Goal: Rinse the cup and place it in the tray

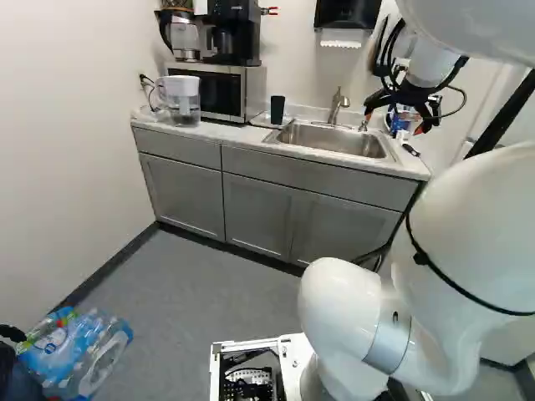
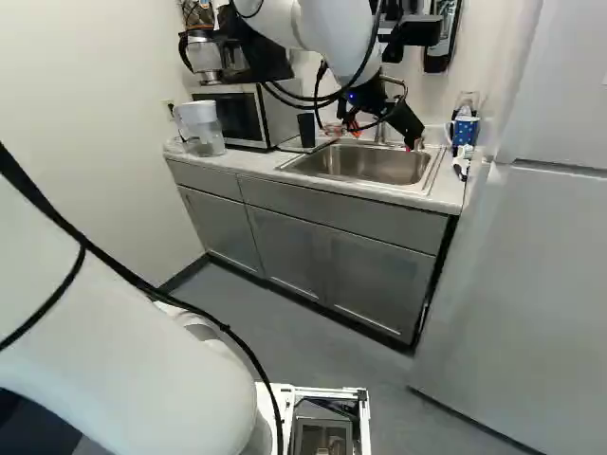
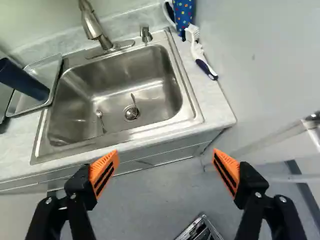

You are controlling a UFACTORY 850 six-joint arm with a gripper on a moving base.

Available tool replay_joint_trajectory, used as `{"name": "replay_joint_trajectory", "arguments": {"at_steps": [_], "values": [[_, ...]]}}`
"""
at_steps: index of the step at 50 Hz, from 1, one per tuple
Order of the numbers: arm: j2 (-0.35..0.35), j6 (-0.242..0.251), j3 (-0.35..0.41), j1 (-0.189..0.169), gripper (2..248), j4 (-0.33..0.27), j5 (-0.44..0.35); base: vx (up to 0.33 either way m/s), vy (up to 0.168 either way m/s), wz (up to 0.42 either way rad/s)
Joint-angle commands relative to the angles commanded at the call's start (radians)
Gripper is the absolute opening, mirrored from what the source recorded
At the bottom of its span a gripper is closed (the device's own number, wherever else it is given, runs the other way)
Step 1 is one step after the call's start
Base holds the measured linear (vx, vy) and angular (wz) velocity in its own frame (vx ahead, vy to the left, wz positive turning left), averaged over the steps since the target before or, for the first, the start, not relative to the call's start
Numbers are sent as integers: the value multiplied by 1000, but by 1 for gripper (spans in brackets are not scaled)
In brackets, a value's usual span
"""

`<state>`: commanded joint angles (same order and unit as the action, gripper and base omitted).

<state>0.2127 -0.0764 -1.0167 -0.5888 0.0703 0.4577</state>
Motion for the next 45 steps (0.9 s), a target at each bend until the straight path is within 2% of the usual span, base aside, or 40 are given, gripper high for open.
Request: {"name": "replay_joint_trajectory", "arguments": {"at_steps": [19,45], "values": [[0,0,0,0,247,0,0,-57,54,-43],[0,0,0,0,247,0,0,-8,11,2]]}}
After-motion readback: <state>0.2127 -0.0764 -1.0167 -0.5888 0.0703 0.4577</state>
